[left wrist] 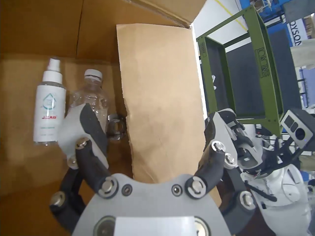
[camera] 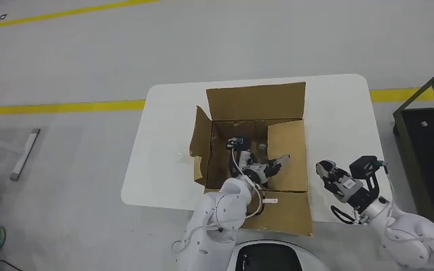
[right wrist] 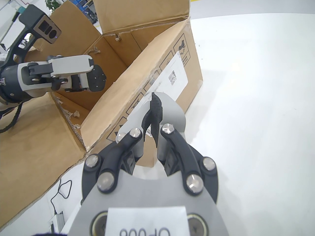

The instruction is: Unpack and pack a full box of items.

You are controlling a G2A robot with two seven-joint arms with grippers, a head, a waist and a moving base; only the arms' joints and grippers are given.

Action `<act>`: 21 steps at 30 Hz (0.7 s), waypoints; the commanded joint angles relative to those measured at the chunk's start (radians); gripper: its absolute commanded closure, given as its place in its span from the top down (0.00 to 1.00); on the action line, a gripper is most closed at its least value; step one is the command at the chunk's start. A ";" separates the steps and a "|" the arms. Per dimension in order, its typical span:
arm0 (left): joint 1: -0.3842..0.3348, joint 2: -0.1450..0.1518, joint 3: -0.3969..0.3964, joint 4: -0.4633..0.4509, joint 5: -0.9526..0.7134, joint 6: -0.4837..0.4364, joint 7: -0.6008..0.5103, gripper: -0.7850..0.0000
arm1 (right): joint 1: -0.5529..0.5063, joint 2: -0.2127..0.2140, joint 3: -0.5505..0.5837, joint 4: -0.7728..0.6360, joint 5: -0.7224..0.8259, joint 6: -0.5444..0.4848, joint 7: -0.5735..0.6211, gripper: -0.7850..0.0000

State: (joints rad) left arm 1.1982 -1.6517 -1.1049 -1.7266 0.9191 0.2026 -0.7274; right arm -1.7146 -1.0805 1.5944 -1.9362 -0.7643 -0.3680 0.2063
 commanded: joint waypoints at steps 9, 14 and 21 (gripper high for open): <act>-0.012 0.006 -0.029 0.066 -0.193 -0.022 -0.049 1.00 | 0.023 -0.005 -0.040 0.004 -0.002 0.005 0.015 0.00; -0.011 0.006 -0.028 0.050 -0.293 -0.027 -0.055 1.00 | 0.033 -0.006 -0.051 0.009 0.002 0.006 0.019 0.00; -0.022 0.011 -0.013 0.022 -0.364 -0.043 -0.071 1.00 | 0.039 -0.009 -0.054 0.014 0.015 0.015 0.016 0.30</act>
State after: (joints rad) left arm 1.1794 -1.6418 -1.1198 -1.6941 0.5667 0.1609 -0.8006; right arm -1.6761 -1.0886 1.5380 -1.9225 -0.7529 -0.3588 0.2260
